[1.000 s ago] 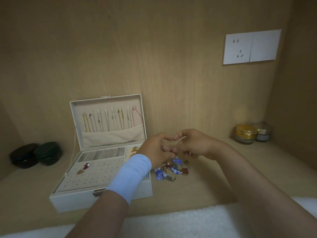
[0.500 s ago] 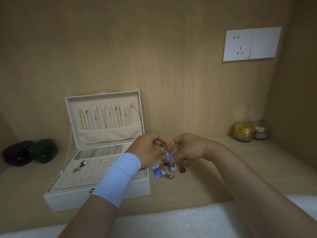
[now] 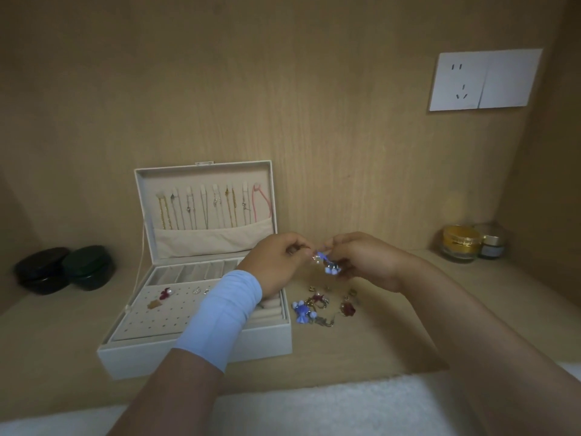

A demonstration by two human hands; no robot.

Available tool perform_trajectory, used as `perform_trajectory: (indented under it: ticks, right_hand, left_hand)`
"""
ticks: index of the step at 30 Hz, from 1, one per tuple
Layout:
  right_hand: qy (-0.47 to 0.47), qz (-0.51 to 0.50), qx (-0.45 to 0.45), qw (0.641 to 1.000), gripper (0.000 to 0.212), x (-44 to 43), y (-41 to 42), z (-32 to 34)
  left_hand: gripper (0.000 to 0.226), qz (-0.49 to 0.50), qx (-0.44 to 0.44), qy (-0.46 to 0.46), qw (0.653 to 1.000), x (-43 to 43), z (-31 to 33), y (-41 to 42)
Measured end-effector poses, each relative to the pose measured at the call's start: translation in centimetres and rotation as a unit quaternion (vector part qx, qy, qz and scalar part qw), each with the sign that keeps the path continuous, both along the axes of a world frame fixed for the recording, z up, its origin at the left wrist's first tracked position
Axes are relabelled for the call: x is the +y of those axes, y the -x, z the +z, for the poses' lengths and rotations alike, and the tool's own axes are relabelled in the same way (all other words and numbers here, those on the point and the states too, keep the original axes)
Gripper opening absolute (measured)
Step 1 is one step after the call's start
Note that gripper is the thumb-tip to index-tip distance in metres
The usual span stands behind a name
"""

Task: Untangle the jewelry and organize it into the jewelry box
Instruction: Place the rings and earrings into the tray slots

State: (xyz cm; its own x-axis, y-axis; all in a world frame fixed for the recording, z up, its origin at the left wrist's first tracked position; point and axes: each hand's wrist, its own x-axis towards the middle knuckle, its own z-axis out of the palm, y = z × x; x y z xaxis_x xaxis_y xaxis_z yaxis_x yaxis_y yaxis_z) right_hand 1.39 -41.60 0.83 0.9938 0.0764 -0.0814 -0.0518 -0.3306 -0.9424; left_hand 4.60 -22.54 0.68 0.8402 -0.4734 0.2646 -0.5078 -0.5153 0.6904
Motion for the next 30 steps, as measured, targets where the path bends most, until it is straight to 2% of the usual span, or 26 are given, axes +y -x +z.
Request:
perform_trajectory:
  ticks: [3,5,8,10,14,17,19,23,30]
  right_hand:
    - [-0.087,-0.018,-0.011,0.996,0.033,0.4,0.2,0.2]
    - [-0.1,-0.01,-0.027,0.995,0.03,0.7,0.4,0.3]
    - [-0.059,-0.022,-0.063,0.996,0.023,1.0,0.2,0.0]
    - [-0.046,-0.032,-0.066,0.996,0.022,1.1,0.1,0.0]
    - [-0.013,-0.006,-0.016,1.0,0.033,1.0,0.3,0.5]
    - [0.015,0.031,0.011,0.999,0.018,1.1,0.6,0.8]
    - [0.04,0.036,0.002,0.999,0.008,0.9,0.7,0.9]
    - [0.108,0.025,-0.012,0.994,0.015,0.5,0.7,0.9]
    - [0.073,-0.011,-0.059,0.996,0.013,0.2,0.7,1.0]
  left_hand:
    - [0.019,-0.008,0.026,0.011,1.0,0.3,0.3,0.0]
    - [0.02,-0.024,0.069,0.029,0.997,0.3,0.3,0.1]
    - [0.011,-0.036,0.076,0.018,0.996,0.4,0.4,0.2]
    - [0.017,-0.028,0.06,0.006,0.998,0.4,0.6,0.3]
    - [0.02,-0.009,0.035,0.035,0.999,0.3,0.7,0.3]
    - [0.012,-0.002,0.028,0.057,0.998,0.2,0.5,0.1]
    - [0.016,0.005,0.022,0.06,0.998,0.3,0.3,-0.2]
    - [0.018,0.008,0.009,0.055,0.998,0.6,0.4,-0.2]
    - [0.015,0.011,0.01,0.046,0.999,1.0,0.6,-0.1]
